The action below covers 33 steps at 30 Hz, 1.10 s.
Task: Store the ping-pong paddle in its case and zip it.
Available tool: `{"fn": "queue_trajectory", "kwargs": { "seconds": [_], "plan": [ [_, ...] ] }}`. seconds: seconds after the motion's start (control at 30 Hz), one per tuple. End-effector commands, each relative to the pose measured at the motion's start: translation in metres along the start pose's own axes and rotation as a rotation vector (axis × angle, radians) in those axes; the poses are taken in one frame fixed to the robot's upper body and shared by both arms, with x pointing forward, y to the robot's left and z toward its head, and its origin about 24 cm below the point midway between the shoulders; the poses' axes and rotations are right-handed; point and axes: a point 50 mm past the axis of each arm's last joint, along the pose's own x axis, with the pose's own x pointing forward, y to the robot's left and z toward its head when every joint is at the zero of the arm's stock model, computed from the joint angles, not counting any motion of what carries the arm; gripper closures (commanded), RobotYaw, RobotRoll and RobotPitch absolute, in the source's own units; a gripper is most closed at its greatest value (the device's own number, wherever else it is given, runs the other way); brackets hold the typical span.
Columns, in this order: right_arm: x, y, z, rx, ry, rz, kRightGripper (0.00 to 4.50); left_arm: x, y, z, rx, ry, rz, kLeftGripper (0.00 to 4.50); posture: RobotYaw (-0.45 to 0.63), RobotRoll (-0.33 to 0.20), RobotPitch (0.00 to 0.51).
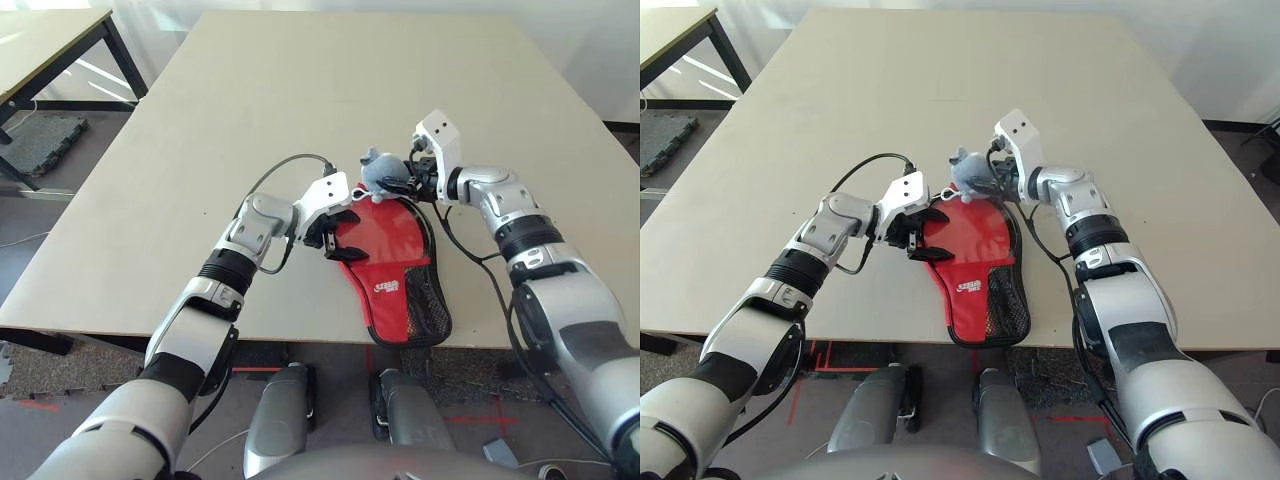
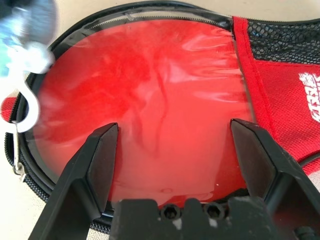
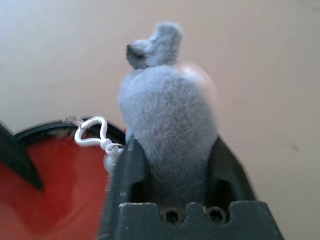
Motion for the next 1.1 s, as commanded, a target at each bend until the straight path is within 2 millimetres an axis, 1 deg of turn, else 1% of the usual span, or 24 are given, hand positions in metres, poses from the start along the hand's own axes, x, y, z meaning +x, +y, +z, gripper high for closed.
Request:
{"fn": "queue_trajectory", "kwargs": {
  "seconds": [0.03,0.07,0.1,0.27,0.43,0.57,0.8,1.1],
  "plan": [
    [-0.001,-0.008,0.008,-0.011,-0.026,-0.077,3.97,0.009,-0.011,-0.018,-0.059,0.050,-0.043,0.00,0.11,0.000,0.117],
    [-0.001,-0.010,0.009,-0.015,-0.032,-0.097,4.10,0.009,-0.012,-0.018,-0.061,0.049,-0.045,0.00,0.11,0.000,0.116],
    [-0.001,-0.011,0.011,-0.021,-0.037,-0.116,4.13,0.011,-0.013,-0.019,-0.062,0.050,-0.048,0.00,0.11,0.000,0.116],
    [0.001,-0.014,0.014,-0.024,-0.061,-0.181,4.13,0.017,-0.021,-0.019,-0.069,0.048,-0.070,0.00,0.13,0.000,0.117],
    [-0.001,-0.018,0.011,-0.034,-0.055,-0.241,4.13,0.019,-0.024,-0.019,-0.074,0.045,-0.077,0.00,0.14,0.000,0.120],
    [-0.006,-0.024,0.006,-0.033,-0.038,-0.287,4.13,0.020,-0.024,-0.018,-0.076,0.044,-0.074,0.00,0.14,0.000,0.122],
    [-0.027,-0.040,-0.011,-0.021,0.001,-0.332,4.13,0.022,-0.023,-0.016,-0.074,0.044,-0.074,0.00,0.12,0.000,0.124],
    [-0.067,-0.063,-0.039,-0.004,0.078,-0.414,4.13,0.026,-0.021,-0.014,-0.064,0.048,-0.089,0.00,0.07,0.000,0.124]
  ]
}}
